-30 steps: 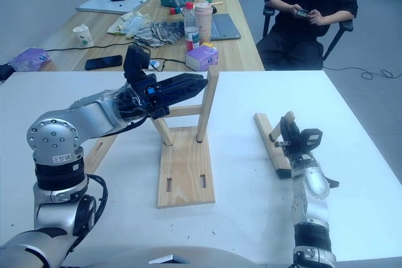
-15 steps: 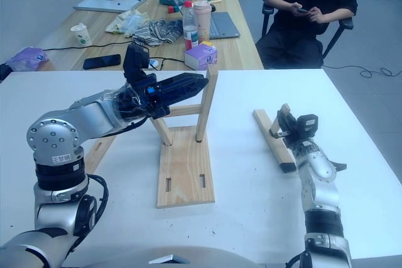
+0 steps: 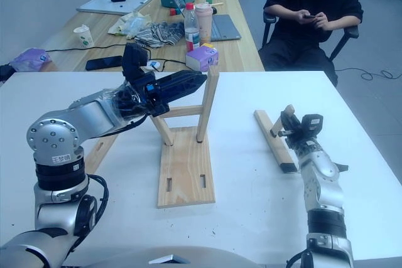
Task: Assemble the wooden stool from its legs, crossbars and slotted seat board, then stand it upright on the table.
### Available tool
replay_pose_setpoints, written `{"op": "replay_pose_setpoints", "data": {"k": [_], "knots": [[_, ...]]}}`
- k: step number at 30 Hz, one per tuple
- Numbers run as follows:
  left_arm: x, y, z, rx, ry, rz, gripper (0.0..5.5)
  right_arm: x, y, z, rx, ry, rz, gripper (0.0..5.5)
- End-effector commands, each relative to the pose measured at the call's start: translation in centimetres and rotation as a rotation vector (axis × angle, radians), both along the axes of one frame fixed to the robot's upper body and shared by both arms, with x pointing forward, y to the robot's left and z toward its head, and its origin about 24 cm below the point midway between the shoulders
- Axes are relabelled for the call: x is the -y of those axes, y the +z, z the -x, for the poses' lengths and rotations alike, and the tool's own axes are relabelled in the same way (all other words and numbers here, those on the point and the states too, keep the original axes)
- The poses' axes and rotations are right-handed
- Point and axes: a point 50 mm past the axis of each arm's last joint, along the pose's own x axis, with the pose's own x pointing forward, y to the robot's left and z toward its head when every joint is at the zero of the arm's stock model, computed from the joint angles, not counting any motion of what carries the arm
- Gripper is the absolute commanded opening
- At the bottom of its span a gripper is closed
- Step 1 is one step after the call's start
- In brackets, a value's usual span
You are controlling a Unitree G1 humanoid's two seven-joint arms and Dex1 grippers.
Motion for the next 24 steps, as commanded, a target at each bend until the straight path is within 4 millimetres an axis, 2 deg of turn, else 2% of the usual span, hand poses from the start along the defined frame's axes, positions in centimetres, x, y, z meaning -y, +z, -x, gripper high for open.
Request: {"op": "replay_pose_setpoints", "data": {"k": [1,4,5,7,12,18,21,24], "knots": [[-0.2,0.2,-0.4,0.008,0.023,-0.012,2.20,-0.7,-9.1,6.1,-0.458,-0.023,-0.049,0.41],[-0.1,0.3,-0.4,0.010,0.021,-0.014,2.20,-0.8,-8.8,5.9,-0.442,-0.006,-0.036,0.41],[-0.1,0.3,-0.3,0.010,0.020,-0.014,2.20,-0.8,-8.4,5.8,-0.430,-0.006,-0.035,0.78],[-0.2,0.3,-0.3,0.011,0.019,-0.012,2.20,-0.9,-7.4,5.3,-0.399,0.010,-0.020,1.10],[-0.2,0.5,0.2,0.021,0.038,0.022,2.20,-1.0,-3.2,2.8,-0.347,0.088,0.032,1.81],[-0.4,0.7,0.5,0.027,0.060,0.033,2.20,0.9,1.0,2.2,-0.520,0.132,0.225,3.03],[-0.4,0.7,0.6,0.027,0.066,0.037,2.20,0.9,1.2,2.4,-0.580,0.123,0.246,3.15],[-0.4,0.7,0.6,0.025,0.068,0.039,2.20,0.5,-0.1,3.0,-0.662,0.125,0.226,3.15]]}}
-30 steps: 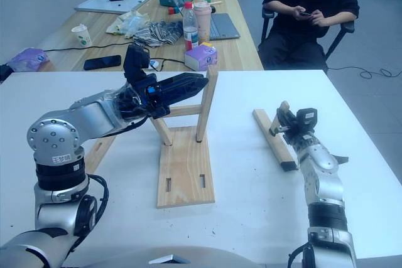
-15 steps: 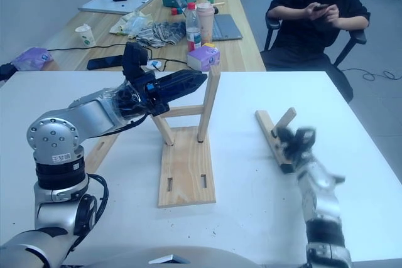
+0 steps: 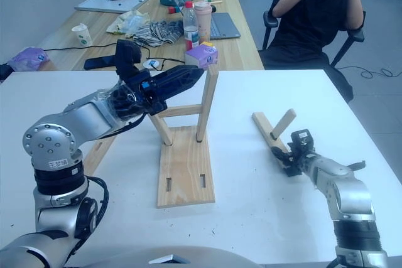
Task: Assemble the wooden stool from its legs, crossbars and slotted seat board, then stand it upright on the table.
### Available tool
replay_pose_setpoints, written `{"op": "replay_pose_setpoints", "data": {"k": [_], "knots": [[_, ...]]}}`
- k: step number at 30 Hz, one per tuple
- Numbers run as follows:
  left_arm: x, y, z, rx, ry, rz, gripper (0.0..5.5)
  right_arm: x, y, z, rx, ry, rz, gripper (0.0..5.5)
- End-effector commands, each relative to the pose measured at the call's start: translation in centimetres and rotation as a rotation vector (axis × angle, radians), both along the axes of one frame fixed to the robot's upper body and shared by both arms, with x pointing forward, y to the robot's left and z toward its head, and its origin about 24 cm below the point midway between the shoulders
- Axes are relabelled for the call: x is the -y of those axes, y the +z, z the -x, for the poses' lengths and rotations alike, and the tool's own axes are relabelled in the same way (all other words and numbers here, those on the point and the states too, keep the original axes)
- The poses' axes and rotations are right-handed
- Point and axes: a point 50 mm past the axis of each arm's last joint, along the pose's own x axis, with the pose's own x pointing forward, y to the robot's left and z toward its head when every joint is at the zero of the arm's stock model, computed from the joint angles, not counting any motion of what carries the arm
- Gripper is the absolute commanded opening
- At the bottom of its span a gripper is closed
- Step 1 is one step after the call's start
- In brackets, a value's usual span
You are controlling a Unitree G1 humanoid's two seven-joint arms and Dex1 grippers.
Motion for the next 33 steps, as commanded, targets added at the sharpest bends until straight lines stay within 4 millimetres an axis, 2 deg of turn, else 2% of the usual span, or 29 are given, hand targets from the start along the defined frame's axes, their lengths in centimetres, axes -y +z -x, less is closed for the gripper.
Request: {"op": "replay_pose_setpoints", "data": {"k": [1,6,10,12,15,17,19,22,27,33], "knots": [[-0.2,0.2,0.1,0.005,0.016,-0.002,2.20,-0.3,-1.3,0.8,-0.100,-0.004,0.009,3.15],[-0.2,0.1,0.0,-0.001,0.008,-0.010,2.20,-0.1,-2.7,1.7,-0.154,-0.023,0.014,3.02],[-0.3,-0.6,-0.1,-0.039,0.013,-0.030,2.20,-0.3,-1.4,0.8,-0.057,-0.003,0.004,2.35],[-0.2,-0.8,-0.2,-0.047,0.014,-0.042,2.20,-0.4,0.5,-0.4,0.052,0.020,-0.023,2.06],[-0.4,-1.3,0.0,-0.028,0.018,-0.075,2.20,-1.1,7.5,-3.2,0.385,0.088,-0.103,2.03],[-0.5,-1.5,0.3,-0.023,0.003,-0.064,2.20,-1.4,11.9,-4.1,0.559,0.121,-0.199,2.03],[-0.6,-1.7,0.4,-0.032,-0.013,-0.047,2.20,-1.6,15.4,-3.9,0.666,0.190,-0.326,2.03],[-0.5,-1.8,0.8,-0.054,-0.055,0.008,2.20,-3.0,18.2,-2.0,0.651,0.455,-0.466,2.03],[0.3,-1.9,1.6,0.056,-0.076,0.017,2.20,-6.2,18.6,0.9,0.491,0.774,-0.568,2.03],[1.0,-2.2,2.3,0.087,-0.166,0.100,2.20,-8.4,17.9,2.0,0.401,0.903,-0.624,2.03]]}}
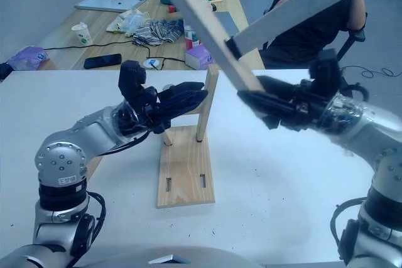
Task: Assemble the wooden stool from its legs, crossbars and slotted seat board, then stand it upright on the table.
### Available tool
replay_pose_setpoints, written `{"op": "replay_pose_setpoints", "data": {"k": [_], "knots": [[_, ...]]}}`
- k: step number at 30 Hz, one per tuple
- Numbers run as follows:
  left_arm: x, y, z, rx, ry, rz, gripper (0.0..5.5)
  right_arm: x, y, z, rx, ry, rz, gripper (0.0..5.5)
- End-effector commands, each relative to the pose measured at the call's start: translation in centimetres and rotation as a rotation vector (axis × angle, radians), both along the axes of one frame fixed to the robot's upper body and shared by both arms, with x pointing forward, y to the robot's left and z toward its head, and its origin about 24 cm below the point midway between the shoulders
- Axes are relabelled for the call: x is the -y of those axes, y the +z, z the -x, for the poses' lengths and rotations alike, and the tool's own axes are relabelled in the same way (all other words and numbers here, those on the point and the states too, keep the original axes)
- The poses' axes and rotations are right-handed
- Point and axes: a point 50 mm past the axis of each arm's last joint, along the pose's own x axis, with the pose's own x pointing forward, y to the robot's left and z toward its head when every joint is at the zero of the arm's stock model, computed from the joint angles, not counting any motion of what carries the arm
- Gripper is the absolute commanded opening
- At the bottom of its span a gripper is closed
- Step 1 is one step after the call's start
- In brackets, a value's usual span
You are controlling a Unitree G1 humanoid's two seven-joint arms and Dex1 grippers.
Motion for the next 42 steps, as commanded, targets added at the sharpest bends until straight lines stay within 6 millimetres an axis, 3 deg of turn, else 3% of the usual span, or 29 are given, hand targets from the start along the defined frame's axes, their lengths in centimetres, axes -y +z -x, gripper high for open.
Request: {"op": "replay_pose_setpoints", "data": {"k": [1,9,18,23,34,42], "knots": [[0.2,0.2,0.7,-0.004,-0.078,0.082,2.20,-1.1,0.2,0.6,-0.010,0.065,0.017,2.03],[-0.7,1.7,1.0,-0.025,-0.165,0.287,2.20,-1.7,0.3,1.2,-0.040,0.130,-0.028,2.03],[0.5,1.6,0.8,-0.027,-0.192,0.264,2.20,-2.4,-0.4,1.8,-0.080,0.178,-0.029,2.03],[0.5,0.5,0.3,-0.083,-0.181,0.220,2.20,-2.2,-0.6,1.6,-0.082,0.155,-0.027,2.03],[0.0,-0.2,0.8,-0.112,-0.215,0.186,4.01,-2.1,-0.7,1.4,-0.081,0.146,-0.013,2.03],[0.7,1.3,0.5,-0.077,-0.249,0.217,4.07,-2.3,-1.1,1.7,-0.092,0.168,0.014,2.03]]}}
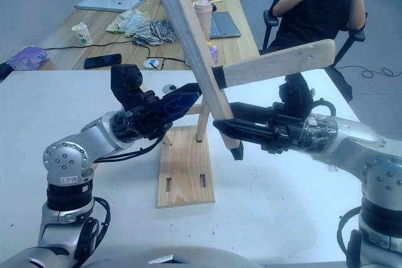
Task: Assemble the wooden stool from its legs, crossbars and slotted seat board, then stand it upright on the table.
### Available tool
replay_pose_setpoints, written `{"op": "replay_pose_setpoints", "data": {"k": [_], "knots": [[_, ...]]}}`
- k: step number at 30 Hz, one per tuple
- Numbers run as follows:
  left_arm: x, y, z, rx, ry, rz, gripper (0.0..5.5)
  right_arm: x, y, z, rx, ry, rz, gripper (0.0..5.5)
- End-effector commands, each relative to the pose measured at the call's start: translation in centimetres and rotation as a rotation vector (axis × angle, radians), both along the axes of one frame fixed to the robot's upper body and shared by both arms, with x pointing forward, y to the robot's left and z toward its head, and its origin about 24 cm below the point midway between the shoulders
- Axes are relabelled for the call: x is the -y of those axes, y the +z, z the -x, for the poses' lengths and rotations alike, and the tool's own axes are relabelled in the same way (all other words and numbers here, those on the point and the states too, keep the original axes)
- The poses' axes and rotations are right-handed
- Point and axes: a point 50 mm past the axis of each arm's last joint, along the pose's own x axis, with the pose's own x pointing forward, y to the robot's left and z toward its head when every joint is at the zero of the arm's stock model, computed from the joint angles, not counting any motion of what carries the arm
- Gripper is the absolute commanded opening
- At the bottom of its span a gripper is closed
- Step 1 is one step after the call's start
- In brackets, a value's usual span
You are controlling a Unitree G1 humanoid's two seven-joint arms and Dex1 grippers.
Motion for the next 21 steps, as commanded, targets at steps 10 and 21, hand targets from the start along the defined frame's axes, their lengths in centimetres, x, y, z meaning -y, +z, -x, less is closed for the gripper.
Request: {"op": "replay_pose_setpoints", "data": {"k": [10,21], "knots": [[1.38,0.55,-0.49,0.025,-0.036,-0.028,4.07,-0.41,-0.17,0.51,0.009,0.031,0.017,2.03],[1.22,0.46,-0.48,0.015,-0.041,-0.024,2.41,-0.39,-0.20,0.49,0.006,0.022,0.009,2.03]]}}
